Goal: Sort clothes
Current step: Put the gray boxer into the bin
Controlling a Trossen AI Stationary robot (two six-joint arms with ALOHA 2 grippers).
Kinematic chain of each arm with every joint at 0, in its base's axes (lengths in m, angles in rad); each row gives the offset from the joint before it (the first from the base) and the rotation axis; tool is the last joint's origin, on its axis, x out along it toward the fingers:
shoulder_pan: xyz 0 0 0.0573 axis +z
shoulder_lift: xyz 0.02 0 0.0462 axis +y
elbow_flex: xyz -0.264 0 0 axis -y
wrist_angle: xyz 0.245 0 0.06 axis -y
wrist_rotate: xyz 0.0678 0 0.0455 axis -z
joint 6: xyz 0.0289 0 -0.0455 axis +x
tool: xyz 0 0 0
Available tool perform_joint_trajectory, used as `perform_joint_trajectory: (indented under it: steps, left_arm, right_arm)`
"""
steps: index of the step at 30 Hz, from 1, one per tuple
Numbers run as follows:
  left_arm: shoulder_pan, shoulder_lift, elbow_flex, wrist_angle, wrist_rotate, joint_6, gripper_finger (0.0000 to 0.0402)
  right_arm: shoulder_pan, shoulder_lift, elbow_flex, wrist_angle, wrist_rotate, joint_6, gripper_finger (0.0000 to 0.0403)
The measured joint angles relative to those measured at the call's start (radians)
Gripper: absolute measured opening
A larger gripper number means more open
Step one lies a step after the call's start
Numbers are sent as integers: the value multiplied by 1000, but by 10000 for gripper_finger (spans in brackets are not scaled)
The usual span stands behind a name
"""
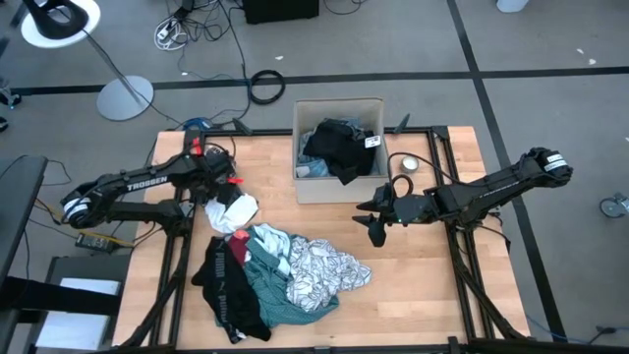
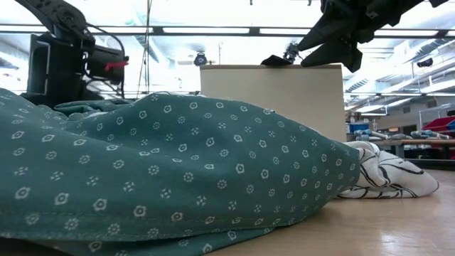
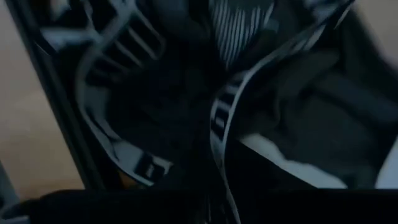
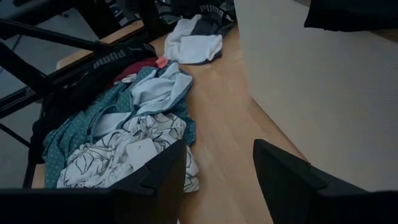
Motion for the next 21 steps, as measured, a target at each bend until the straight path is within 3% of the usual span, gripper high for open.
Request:
perform_joint_trajectory:
  steps: [7, 10, 16, 21]
  left_arm:
    - [-1, 0, -98, 39, 105, -59, 59]
    - [-2, 0, -103, 57, 148, -26, 26]
    - [-3, -4, -37, 42, 141, 28, 4]
    - [-3, -7, 103, -23, 104, 60, 2]
  right_arm:
    - [0, 0, 0, 1, 0, 1, 187]
    - [0, 0, 0, 1, 0, 1, 187]
    - [0, 0, 0, 4, 0, 1, 186]
    - [0, 0, 0, 4, 0, 1, 187]
